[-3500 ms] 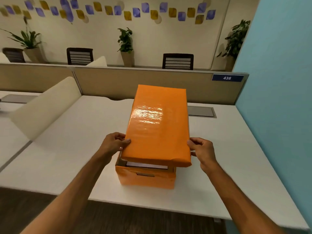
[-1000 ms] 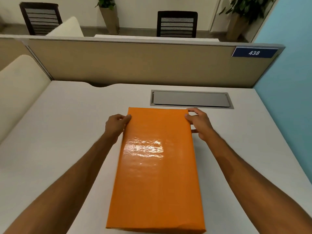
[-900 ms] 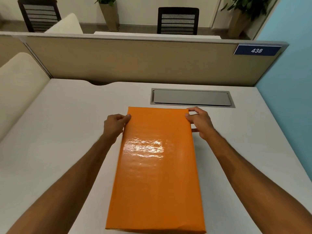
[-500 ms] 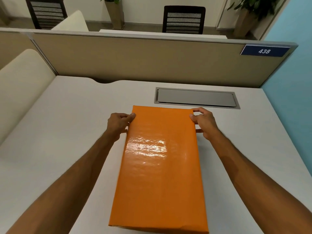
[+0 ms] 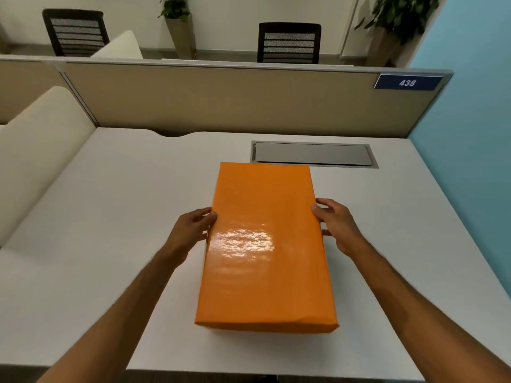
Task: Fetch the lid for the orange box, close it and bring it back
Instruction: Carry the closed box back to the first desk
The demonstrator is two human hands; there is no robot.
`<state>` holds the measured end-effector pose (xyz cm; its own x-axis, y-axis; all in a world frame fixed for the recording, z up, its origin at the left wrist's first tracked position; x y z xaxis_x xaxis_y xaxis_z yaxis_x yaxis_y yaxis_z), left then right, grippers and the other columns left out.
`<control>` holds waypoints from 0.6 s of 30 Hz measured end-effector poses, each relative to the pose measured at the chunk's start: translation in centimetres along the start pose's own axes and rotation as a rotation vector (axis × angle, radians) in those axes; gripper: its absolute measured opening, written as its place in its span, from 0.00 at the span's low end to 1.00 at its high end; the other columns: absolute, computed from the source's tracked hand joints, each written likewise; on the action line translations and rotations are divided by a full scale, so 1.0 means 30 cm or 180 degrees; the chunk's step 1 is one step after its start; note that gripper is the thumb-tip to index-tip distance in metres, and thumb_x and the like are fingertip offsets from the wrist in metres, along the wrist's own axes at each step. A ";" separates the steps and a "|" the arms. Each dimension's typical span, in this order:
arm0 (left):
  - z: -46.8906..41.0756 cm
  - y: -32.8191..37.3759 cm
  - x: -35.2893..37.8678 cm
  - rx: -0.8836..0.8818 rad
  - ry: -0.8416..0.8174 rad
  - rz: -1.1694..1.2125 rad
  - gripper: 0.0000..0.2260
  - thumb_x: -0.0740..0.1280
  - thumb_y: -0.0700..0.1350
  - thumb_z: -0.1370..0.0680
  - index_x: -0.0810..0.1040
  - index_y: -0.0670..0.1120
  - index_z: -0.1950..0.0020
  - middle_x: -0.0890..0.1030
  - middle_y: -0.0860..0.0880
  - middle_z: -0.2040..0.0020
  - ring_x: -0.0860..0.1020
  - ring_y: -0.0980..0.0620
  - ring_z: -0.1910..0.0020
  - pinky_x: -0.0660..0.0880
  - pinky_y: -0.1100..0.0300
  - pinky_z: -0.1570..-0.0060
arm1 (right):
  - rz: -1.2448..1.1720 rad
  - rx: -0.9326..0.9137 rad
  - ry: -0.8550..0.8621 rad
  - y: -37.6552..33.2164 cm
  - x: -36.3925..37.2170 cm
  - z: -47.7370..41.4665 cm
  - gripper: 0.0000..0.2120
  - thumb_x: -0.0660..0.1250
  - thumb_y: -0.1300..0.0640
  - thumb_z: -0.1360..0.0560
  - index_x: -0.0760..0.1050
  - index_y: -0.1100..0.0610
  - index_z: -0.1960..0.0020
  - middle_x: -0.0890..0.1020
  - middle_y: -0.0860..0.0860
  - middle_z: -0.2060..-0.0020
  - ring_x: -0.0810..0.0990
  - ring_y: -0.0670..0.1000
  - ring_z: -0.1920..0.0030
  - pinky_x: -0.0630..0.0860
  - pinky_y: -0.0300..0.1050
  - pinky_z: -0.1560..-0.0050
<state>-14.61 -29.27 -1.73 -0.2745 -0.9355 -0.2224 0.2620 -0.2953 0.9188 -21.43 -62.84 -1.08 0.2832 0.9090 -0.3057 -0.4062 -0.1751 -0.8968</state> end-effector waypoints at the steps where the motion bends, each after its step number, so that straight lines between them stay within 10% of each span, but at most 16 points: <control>1: 0.035 -0.015 -0.002 0.0038 -0.0014 0.0035 0.20 0.64 0.52 0.20 0.75 0.46 0.30 0.82 0.47 0.41 0.81 0.48 0.44 0.79 0.56 0.51 | -0.0045 0.0001 0.0002 0.014 -0.001 0.039 0.23 0.65 0.49 0.20 0.70 0.54 0.28 0.79 0.56 0.36 0.79 0.58 0.38 0.78 0.64 0.41; 18: 0.319 -0.115 0.019 -0.0444 -0.0401 0.0474 0.39 0.77 0.55 0.32 0.65 0.57 0.24 0.78 0.48 0.37 0.80 0.40 0.42 0.79 0.40 0.49 | -0.0928 0.0531 -0.0605 0.185 0.005 0.393 0.35 0.69 0.40 0.29 0.62 0.40 0.24 0.77 0.47 0.34 0.78 0.55 0.39 0.77 0.64 0.44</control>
<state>-24.51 -26.93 -1.91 -0.3343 -0.9417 -0.0371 0.4311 -0.1879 0.8825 -33.90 -59.22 -2.34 0.2479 0.9682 0.0332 -0.4725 0.1507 -0.8683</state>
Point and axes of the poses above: each hand's wrist, its own z-axis away from the middle knuckle, its own x-axis out of the palm, y = z × x, the point moved 1 cm from there along -z, towards the middle knuckle
